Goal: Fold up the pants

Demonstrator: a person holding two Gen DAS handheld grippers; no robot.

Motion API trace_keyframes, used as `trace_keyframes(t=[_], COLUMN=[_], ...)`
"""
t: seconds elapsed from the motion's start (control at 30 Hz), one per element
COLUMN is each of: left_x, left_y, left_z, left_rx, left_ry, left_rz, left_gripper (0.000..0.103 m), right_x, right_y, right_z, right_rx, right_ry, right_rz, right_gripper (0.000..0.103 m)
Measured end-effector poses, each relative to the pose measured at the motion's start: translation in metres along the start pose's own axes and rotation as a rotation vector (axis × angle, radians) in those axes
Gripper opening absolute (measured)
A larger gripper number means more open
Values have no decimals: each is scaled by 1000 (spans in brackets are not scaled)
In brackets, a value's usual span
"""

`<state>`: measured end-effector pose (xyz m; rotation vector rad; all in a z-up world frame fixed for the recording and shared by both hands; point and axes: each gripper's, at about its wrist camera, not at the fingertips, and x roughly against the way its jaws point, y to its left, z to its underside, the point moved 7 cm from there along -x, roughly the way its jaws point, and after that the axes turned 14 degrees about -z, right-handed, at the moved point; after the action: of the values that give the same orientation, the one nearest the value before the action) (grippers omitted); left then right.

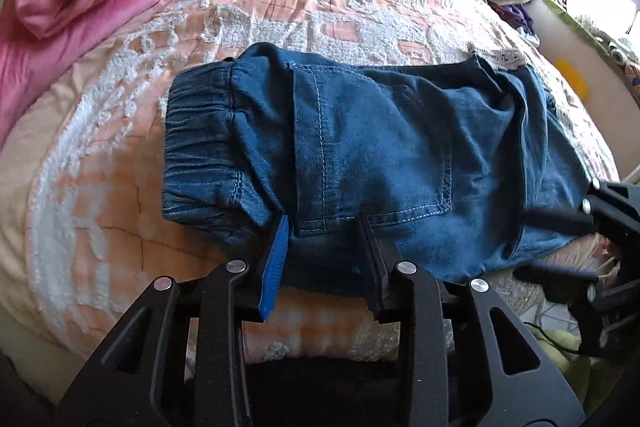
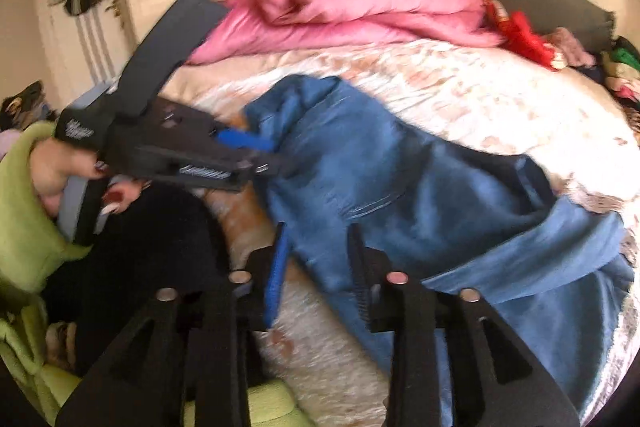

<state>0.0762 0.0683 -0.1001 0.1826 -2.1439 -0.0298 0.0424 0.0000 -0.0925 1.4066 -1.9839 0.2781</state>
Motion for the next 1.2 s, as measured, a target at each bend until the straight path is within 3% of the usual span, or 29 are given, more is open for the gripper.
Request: trace_keyframes(t=[0.27,0.4,0.5,0.7,0.87,0.97,1.03,1.2], left_x=[-2,15,30,60,67,62,54,27], left_y=[2,5,10,7,-27,-63,-88,-138], left_z=[4,0,-3,-18,-30,-33,-33,-35], left_rx=[23,26,61,81,38,-7,-31,-105], left_ry=[5,-67,-101,-173,-186,-153,-122,-58], left_rz=[22,-26,-43,-40,29,124,194,239], left_gripper=[26,26,26,40,45,45,45,45], right_x=[-38,-31,-9,55,98,109,109,89], right_y=[-28,-24,-25,-71,-143,-180,-199,-243], right_z=[33,28,18,2,2,-3,-8,-25], right_rx=[-149,-145,-143,-199,-351,-406,-416,-441], right_ry=[148,121,53,-72,-112,-113,-104,-50], right_rz=[13,-2,-7,123,218,255,290,345], right_gripper=[36,40,48,63,66,67,67,67])
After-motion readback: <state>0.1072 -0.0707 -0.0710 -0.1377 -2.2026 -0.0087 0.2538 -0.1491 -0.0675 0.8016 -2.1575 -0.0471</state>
